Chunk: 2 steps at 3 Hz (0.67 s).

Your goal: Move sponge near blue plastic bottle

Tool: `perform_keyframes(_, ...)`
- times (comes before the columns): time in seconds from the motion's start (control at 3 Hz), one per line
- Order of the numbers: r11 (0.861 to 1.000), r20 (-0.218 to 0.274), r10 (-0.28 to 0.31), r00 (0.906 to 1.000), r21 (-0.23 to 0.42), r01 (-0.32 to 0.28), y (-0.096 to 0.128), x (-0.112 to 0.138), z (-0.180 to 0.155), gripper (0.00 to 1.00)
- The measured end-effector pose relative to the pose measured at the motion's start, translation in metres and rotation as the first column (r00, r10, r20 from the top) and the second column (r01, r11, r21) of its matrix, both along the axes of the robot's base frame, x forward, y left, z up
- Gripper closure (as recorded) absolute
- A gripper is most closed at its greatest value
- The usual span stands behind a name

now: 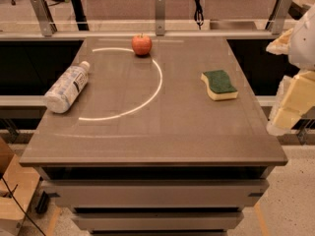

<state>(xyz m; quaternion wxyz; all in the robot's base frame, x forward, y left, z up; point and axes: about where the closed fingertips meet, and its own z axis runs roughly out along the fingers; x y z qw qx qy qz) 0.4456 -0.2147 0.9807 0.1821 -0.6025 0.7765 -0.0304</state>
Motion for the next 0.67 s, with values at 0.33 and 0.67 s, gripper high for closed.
perform_keyframes(0.33,0.998,0.033,0.010,0.9994,0.057,-0.012,-0.0018,0.0226,0.0045,0.00)
perform_keyframes(0.67,0.995,0.034,-0.002,0.9994,0.095,-0.001,-0.0021,0.0277,0.0021,0.00)
